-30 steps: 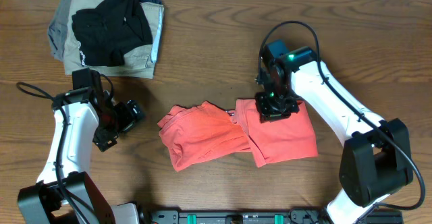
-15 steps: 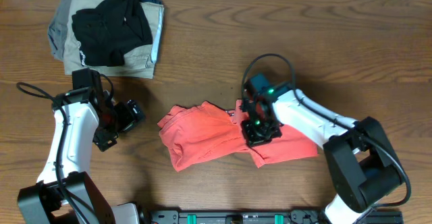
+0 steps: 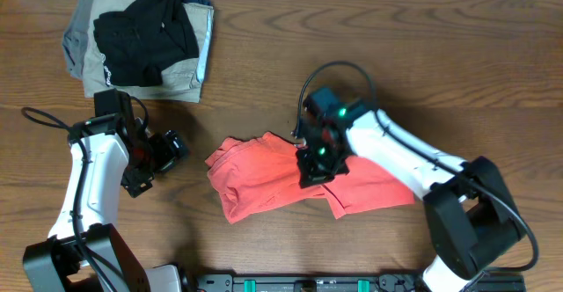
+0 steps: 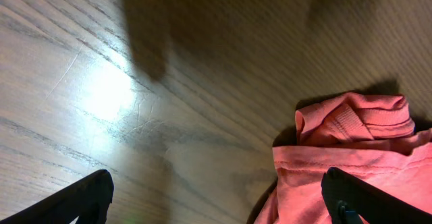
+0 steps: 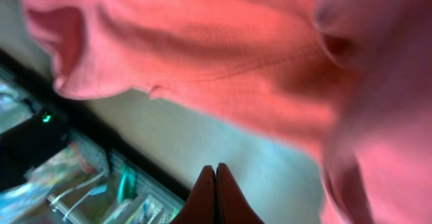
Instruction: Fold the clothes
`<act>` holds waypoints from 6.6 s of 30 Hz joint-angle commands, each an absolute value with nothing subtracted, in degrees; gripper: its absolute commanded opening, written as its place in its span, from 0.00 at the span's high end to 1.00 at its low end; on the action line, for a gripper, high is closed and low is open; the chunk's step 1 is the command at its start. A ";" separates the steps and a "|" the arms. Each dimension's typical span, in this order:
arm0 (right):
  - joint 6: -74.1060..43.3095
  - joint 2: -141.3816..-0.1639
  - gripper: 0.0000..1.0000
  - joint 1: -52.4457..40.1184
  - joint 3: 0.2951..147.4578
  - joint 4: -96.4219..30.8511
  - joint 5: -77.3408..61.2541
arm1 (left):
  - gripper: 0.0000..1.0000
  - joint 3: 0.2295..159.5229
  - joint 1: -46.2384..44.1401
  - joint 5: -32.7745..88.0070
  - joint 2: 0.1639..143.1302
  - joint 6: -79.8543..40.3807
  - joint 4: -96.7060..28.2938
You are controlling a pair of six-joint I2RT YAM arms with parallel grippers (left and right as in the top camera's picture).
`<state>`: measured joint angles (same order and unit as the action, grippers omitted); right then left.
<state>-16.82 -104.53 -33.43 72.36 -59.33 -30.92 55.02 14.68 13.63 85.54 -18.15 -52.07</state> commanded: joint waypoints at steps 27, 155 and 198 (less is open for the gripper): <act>-16.71 -103.85 0.95 -36.97 58.39 -48.60 -27.99 | 0.00 54.59 14.70 13.91 85.73 -17.63 -52.14; -12.38 -103.09 0.01 -1.15 83.37 -69.87 -1.91 | 0.94 81.97 -46.19 6.15 109.01 -32.05 -61.49; -12.36 -103.09 0.01 -1.74 83.37 -69.87 -1.91 | 0.23 87.42 -48.18 6.87 112.03 -35.29 -66.00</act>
